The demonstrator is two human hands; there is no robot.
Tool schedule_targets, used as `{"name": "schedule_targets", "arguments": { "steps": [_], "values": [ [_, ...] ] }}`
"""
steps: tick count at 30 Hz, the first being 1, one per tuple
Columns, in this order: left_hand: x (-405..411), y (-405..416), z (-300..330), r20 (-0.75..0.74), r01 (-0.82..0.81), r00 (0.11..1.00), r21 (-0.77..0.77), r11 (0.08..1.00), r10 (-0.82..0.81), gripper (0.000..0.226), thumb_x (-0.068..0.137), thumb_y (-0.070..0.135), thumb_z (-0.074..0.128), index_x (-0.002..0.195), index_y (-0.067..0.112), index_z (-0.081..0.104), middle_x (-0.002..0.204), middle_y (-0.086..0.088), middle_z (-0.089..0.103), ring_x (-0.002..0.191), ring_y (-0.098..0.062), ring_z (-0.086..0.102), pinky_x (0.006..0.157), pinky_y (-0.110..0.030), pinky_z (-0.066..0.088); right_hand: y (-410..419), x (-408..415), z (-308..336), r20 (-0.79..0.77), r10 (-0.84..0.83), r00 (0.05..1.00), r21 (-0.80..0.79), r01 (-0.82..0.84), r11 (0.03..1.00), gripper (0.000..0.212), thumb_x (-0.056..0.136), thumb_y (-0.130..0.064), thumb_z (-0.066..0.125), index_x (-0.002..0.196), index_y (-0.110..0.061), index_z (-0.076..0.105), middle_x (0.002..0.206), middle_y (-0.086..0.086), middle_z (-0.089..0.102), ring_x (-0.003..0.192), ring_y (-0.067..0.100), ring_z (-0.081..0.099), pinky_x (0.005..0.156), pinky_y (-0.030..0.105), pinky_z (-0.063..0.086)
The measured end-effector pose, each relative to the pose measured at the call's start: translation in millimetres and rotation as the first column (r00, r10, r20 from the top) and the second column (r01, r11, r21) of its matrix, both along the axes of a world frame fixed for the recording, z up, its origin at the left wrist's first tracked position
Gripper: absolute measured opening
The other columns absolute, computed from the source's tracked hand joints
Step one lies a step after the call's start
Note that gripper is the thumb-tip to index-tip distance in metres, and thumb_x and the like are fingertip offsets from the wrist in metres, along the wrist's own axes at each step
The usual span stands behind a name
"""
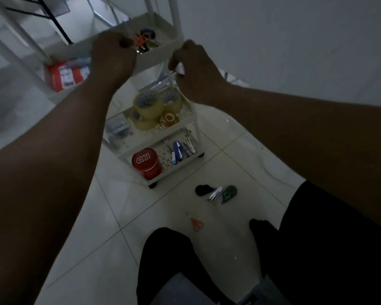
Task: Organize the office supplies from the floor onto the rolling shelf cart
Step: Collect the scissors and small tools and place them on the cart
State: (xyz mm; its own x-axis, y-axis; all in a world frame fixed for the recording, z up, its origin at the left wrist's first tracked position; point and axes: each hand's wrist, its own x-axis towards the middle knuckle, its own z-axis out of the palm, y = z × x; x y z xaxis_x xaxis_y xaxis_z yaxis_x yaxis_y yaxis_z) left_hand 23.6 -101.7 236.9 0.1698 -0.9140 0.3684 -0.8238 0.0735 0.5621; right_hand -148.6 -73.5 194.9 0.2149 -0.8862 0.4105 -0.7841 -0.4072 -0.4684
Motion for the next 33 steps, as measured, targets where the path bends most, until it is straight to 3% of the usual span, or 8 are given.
{"name": "schedule_targets", "arguments": {
  "steps": [6, 10, 13, 15, 17, 20, 26, 33],
  "values": [
    [-16.6, 30.6, -59.3, 0.08, 0.075, 0.996, -0.427, 0.901, -0.044, 0.028, 0.081, 0.009, 0.047, 0.103, 0.003, 0.063, 0.111, -0.019, 0.061, 0.109, -0.026, 0.055, 0.087, 0.002, 0.024, 19.2, -3.3, -93.7, 0.001, -0.01, 1.0, 0.27, 0.009, 0.963, 0.015, 0.084, -0.007, 0.059, 0.096, -0.014, 0.064, 0.117, 0.01, 0.052, 0.108, 0.026, 0.052, 0.09, 0.036, 0.05],
    [-30.8, 54.0, -127.3, 0.12, 0.178, 0.983, -0.456, 0.872, -0.137, 0.023, 0.075, -0.004, 0.053, 0.095, 0.0, 0.064, 0.104, -0.023, 0.059, 0.106, -0.023, 0.048, 0.088, -0.002, 0.028, 23.3, -6.1, -159.1, -0.015, -0.039, 0.999, 0.462, 0.041, 0.886, 0.015, 0.082, -0.008, 0.06, 0.095, -0.013, 0.066, 0.112, 0.012, 0.053, 0.106, 0.03, 0.053, 0.091, 0.042, 0.05],
    [-32.0, 72.8, -194.7, 0.059, 0.167, 0.986, -0.256, 0.952, -0.157, 0.022, 0.079, 0.002, 0.055, 0.099, 0.005, 0.063, 0.106, -0.017, 0.06, 0.103, -0.027, 0.054, 0.086, -0.022, 0.042, 30.8, -13.1, -208.9, -0.067, -0.034, 0.997, 0.558, 0.066, 0.827, 0.016, 0.084, -0.011, 0.061, 0.099, -0.012, 0.065, 0.112, 0.014, 0.052, 0.106, 0.03, 0.053, 0.088, 0.036, 0.047],
    [-31.6, 90.5, -248.6, -0.057, 0.073, 0.996, 0.089, 0.993, -0.068, 0.023, 0.085, 0.008, 0.058, 0.107, 0.01, 0.061, 0.112, -0.011, 0.061, 0.104, -0.025, 0.057, 0.085, -0.03, 0.046, 38.5, -20.7, -244.8, -0.11, -0.021, 0.994, 0.637, 0.087, 0.766, 0.02, 0.083, -0.011, 0.063, 0.103, -0.011, 0.063, 0.114, 0.013, 0.052, 0.108, 0.03, 0.052, 0.085, 0.032, 0.043],
    [-28.9, 112.9, -310.0, -0.124, -0.043, 0.987, 0.427, 0.903, 0.106, 0.031, 0.086, 0.015, 0.062, 0.116, 0.01, 0.058, 0.119, -0.01, 0.06, 0.109, -0.024, 0.057, 0.089, -0.029, 0.043, 48.1, -29.2, -281.7, -0.155, -0.003, 0.988, 0.721, 0.115, 0.683, 0.028, 0.081, -0.009, 0.064, 0.109, -0.01, 0.061, 0.12, 0.013, 0.051, 0.113, 0.03, 0.051, 0.086, 0.032, 0.042],
    [-31.2, 153.8, -386.9, -0.133, -0.119, 0.943, 0.724, 0.68, 0.306, 0.05, 0.085, 0.026, 0.066, 0.128, 0.005, 0.05, 0.129, -0.015, 0.056, 0.119, -0.028, 0.053, 0.097, -0.03, 0.04, 64.4, -41.5, -331.2, -0.194, -0.001, 0.981, 0.782, 0.155, 0.604, 0.035, 0.081, -0.004, 0.062, 0.115, -0.008, 0.06, 0.125, 0.015, 0.053, 0.116, 0.03, 0.052, 0.09, 0.031, 0.042],
    [-58.9, 194.3, -459.0, -0.021, -0.256, 0.845, 0.861, 0.439, 0.535, 0.066, 0.073, 0.037, 0.076, 0.118, 0.001, 0.044, 0.122, -0.019, 0.049, 0.115, -0.037, 0.052, 0.091, -0.04, 0.045, 87.9, -37.9, -394.4, -0.14, -0.12, 0.983, 0.801, 0.183, 0.569, 0.028, 0.082, -0.006, 0.061, 0.11, -0.001, 0.063, 0.117, 0.018, 0.062, 0.111, 0.032, 0.057, 0.09, 0.029, 0.041],
    [-66.7, 193.1, -478.1, 0.041, -0.293, 0.883, 0.826, 0.481, 0.467, 0.024, 0.085, 0.008, 0.053, 0.108, 0.001, 0.052, 0.114, -0.017, 0.058, 0.107, -0.032, 0.054, 0.078, -0.033, 0.041, 108.1, 10.3, -421.8, -0.001, -0.113, 0.994, 0.93, 0.042, 0.364, 0.036, 0.079, -0.017, 0.073, 0.112, -0.007, 0.06, 0.116, 0.014, 0.063, 0.109, 0.026, 0.058, 0.092, 0.032, 0.049]
  ]
}}
